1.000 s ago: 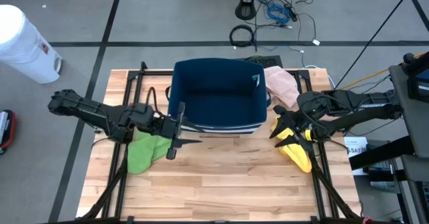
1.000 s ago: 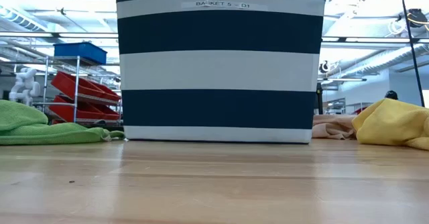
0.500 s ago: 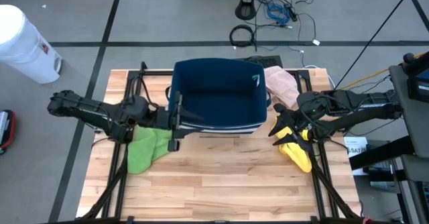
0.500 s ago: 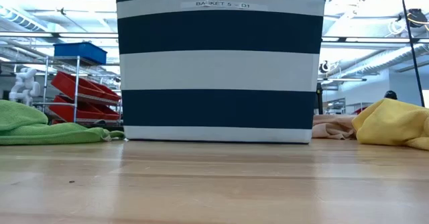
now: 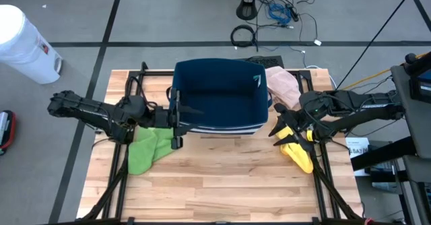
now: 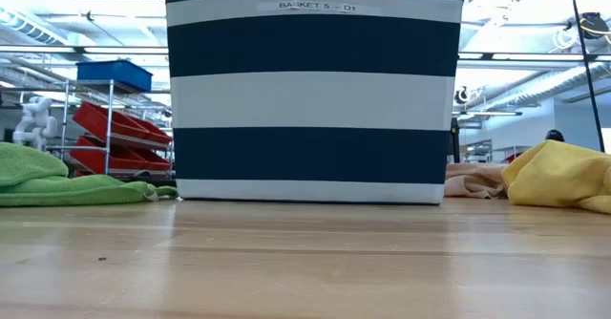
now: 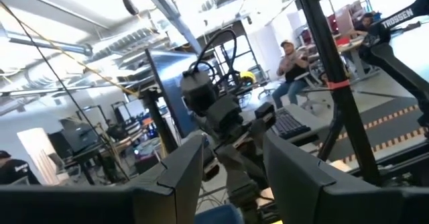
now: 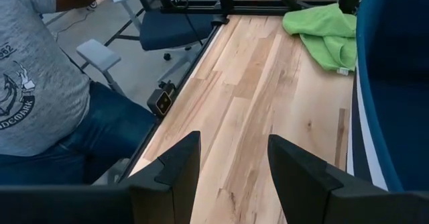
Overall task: Fold towel
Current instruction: Fold the yellow towel
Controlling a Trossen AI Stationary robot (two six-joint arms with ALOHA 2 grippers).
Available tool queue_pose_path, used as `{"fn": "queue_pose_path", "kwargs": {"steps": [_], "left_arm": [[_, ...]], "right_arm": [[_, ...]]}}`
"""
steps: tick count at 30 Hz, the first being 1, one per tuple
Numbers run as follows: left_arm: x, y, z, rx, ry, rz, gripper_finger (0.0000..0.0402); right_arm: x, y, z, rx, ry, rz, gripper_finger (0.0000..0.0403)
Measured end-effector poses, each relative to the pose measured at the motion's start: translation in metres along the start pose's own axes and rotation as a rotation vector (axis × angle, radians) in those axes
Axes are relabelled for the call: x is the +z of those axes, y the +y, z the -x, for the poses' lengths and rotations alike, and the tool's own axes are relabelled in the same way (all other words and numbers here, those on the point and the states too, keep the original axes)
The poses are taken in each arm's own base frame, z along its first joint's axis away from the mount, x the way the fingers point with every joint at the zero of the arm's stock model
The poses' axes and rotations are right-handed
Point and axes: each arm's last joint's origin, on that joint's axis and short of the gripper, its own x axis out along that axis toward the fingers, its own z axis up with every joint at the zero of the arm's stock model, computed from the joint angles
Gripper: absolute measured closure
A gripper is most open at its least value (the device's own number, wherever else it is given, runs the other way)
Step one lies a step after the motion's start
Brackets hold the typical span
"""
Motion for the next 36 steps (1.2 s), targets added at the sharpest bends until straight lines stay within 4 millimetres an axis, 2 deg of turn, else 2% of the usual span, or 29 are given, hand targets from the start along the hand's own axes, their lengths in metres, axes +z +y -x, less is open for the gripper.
{"fn": "queue_pose_path", "kwargs": {"steps": [10,16,23,30,36], "left_arm": [[0.000,0.008,0.000,0.040,-0.020,-0.005,0.0239],[0.006,0.012,0.000,0.080,-0.090,-0.005,0.0239],[0.014,0.016,0.002,0.118,-0.171,0.000,0.0239],[0.014,0.016,0.002,0.119,-0.173,0.004,0.0239],[0.013,0.016,0.001,0.113,-0.162,0.003,0.0239]], "right_arm": [[0.002,0.000,0.000,0.001,-0.016,0.034,0.0241],[0.002,0.001,0.003,0.002,-0.032,0.049,0.0241],[0.008,0.010,0.027,0.003,-0.184,0.134,0.0241],[0.009,0.020,0.058,-0.036,-0.344,0.202,0.0241],[0.007,0.024,0.072,-0.057,-0.400,0.214,0.0241]]}}
